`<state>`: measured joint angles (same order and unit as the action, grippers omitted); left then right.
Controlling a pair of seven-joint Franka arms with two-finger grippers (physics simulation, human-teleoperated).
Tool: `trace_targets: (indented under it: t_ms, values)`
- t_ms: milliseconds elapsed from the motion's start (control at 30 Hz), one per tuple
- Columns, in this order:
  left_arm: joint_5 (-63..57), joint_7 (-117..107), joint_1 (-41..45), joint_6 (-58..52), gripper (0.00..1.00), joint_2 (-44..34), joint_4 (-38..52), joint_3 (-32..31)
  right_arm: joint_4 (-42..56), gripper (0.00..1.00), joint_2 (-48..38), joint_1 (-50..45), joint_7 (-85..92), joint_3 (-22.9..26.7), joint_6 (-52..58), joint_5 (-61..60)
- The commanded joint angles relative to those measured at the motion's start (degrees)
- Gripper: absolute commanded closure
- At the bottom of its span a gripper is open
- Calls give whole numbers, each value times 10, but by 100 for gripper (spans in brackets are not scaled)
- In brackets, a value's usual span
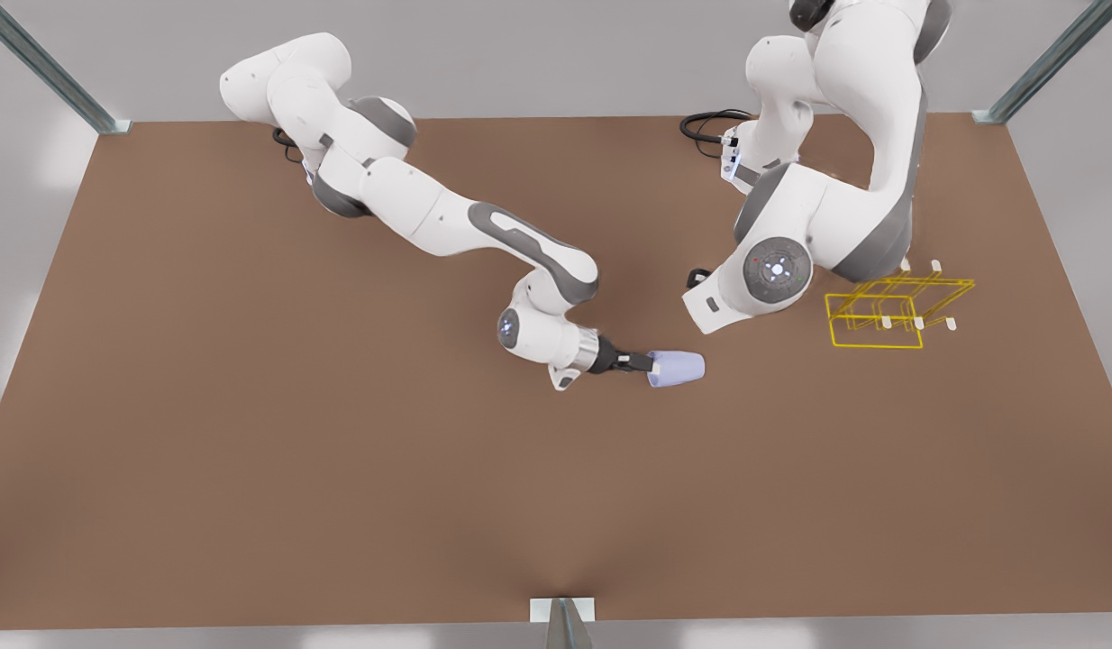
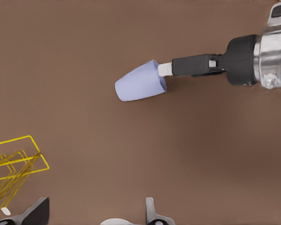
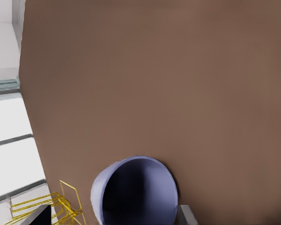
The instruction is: Place the cup on the cup holder
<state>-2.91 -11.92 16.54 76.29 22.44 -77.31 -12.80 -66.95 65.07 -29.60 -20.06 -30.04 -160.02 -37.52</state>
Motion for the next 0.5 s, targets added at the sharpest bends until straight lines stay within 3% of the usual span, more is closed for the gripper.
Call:
trace_targets:
  t_ms: [0,67,100,133,167,200,233,267,300,467]
  values:
    - [0,-405,30,4,0,48,44,0,-13,0,-42,16,49,35,158,-4]
    - [2,-517,36,39,0,64,55,4,-11,0,-154,36,35,170,439,-3]
    - [3,-697,30,117,0,64,28,4,-18,0,-227,43,31,224,480,22]
    - [3,-841,24,181,0,63,-1,5,-46,0,-296,78,39,236,496,106]
    - [1,-959,24,247,0,60,-30,5,-60,0,-368,109,66,289,588,119]
    - [3,-1047,15,296,0,60,-43,5,-103,0,-453,163,91,310,640,211]
    - [3,-1108,15,319,0,60,-61,5,-126,0,-502,207,160,287,674,301]
    - [4,-1123,15,354,0,60,-80,5,-268,0,-594,269,188,239,604,350]
    - [6,-1137,16,392,0,60,-99,5,-354,0,-624,310,189,219,567,345]
    - [7,-1271,10,461,0,52,-153,5,-260,0,-551,310,202,222,596,347]
